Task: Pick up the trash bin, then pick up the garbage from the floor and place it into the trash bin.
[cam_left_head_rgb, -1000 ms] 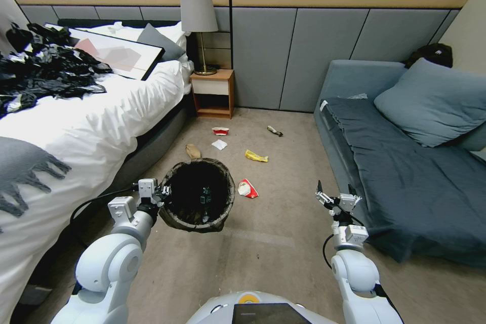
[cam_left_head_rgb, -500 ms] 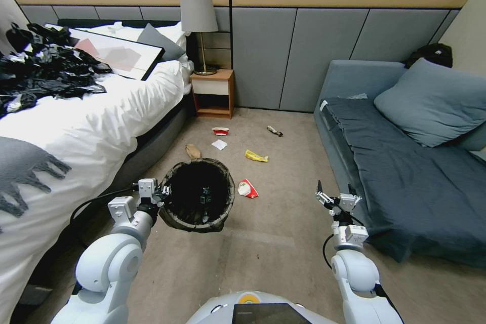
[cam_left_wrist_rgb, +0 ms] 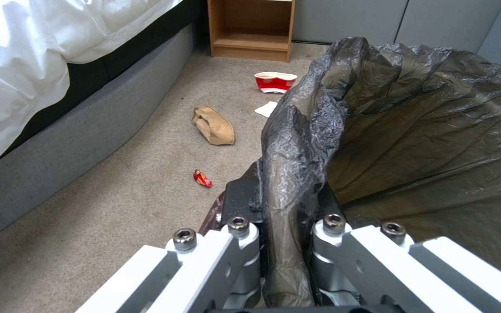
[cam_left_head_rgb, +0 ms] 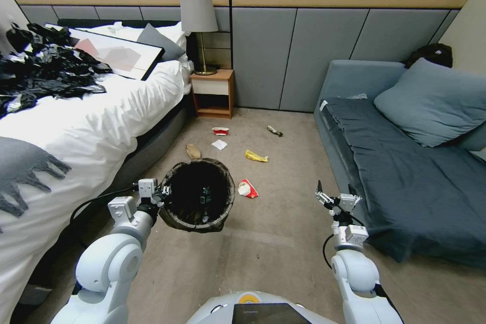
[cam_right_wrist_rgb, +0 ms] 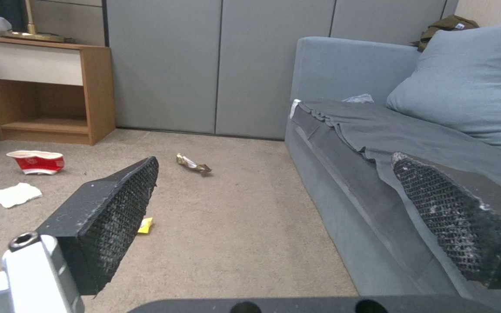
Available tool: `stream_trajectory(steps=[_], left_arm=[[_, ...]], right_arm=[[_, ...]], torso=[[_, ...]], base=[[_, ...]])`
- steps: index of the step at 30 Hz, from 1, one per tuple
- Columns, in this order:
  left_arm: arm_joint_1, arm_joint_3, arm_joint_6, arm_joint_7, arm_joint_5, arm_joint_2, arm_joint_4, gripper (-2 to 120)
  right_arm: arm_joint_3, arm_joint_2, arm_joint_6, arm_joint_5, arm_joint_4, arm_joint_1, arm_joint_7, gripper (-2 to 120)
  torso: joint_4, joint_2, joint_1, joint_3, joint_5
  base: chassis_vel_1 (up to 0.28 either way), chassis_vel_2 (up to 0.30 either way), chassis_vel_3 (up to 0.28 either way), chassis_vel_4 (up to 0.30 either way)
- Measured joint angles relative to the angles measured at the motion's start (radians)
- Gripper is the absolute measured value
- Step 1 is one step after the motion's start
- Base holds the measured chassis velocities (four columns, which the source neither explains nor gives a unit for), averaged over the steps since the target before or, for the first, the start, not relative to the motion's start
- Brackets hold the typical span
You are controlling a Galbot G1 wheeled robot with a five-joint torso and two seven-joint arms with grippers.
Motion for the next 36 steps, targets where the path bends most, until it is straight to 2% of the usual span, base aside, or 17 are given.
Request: stream_trajectory(steps=[8, 23, 36], left_arm=[[0.000, 0.000, 0.000, 0.000, 0.000, 0.000, 0.000, 5], [0.000, 0.000, 0.000, 0.000, 0.000, 0.000, 0.000, 5], [0.000, 0.000, 0.000, 0.000, 0.000, 0.000, 0.000, 5]], right_arm=[[0.000, 0.000, 0.000, 0.000, 0.000, 0.000, 0.000, 100], [0.000, 0.000, 0.000, 0.000, 0.000, 0.000, 0.000, 100], [0.000, 0.000, 0.000, 0.000, 0.000, 0.000, 0.000, 100]], torso=[[-0.0001, 0.000, 0.000, 0.000, -0.0001], [-0.0002, 0.000, 0.000, 0.000, 0.0001], [0.0000, 0.000, 0.000, 0.000, 0.0000]], base=[[-0.070, 0.066, 0.061, -0.067], [-0.194, 0.187, 0.175, -0.195], [0.016, -0.015, -0.017, 0.009]])
